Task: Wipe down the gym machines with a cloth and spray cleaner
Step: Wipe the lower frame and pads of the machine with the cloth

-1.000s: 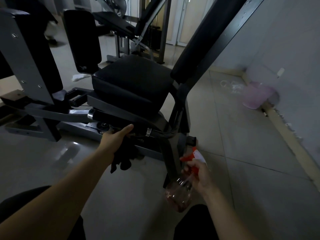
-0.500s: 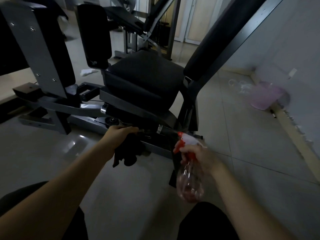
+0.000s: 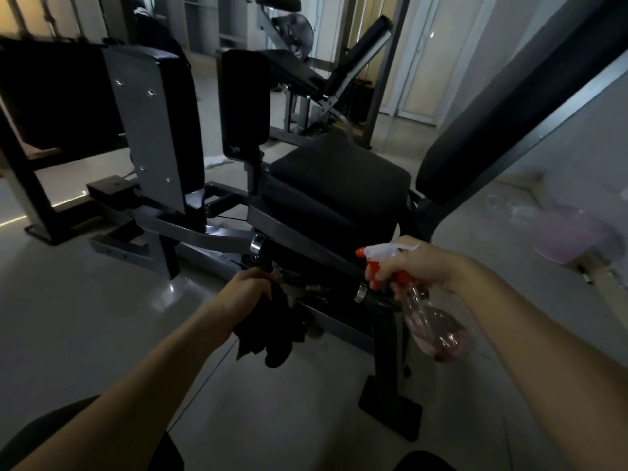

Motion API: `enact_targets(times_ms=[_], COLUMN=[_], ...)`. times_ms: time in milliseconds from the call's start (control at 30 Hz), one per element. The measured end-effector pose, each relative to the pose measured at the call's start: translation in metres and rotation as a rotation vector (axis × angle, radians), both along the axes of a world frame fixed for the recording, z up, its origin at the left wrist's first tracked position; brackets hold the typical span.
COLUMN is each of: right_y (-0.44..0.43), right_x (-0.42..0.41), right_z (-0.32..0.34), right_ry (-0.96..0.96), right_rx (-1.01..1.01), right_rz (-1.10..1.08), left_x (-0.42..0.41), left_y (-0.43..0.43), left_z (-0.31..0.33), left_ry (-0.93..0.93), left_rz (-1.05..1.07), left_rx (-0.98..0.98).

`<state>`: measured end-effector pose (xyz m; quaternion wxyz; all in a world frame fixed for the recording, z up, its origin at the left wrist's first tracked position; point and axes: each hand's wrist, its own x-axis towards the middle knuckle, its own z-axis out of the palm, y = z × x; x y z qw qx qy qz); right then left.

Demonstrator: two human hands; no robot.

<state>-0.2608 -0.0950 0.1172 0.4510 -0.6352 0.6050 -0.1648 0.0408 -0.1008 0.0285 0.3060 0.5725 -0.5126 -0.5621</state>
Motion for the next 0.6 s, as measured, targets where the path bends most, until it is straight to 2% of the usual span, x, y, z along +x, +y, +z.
enact_targets(times_ms=[400,533,600], right_y=[-0.031,-0.013,0.001], right_x=[0.087,0.109,0.117], right_z=[0.013,-0.012,-0.039], right_ry=[-0.073,0.014,-0.01], right_rx=[-0.095,-0.142,-0.17], right_rz=[0.018,0.019,0.033], left_x=[0.041,0.051,0.053], left_y=[-0.013,-0.017,-0.019], left_z=[-0.004,-0.009,-0.01], left_ry=[0.021,0.046,0.069], left_rz=[0.213,0.307,0.339], left_rx=[-0.092,-0.142,-0.173])
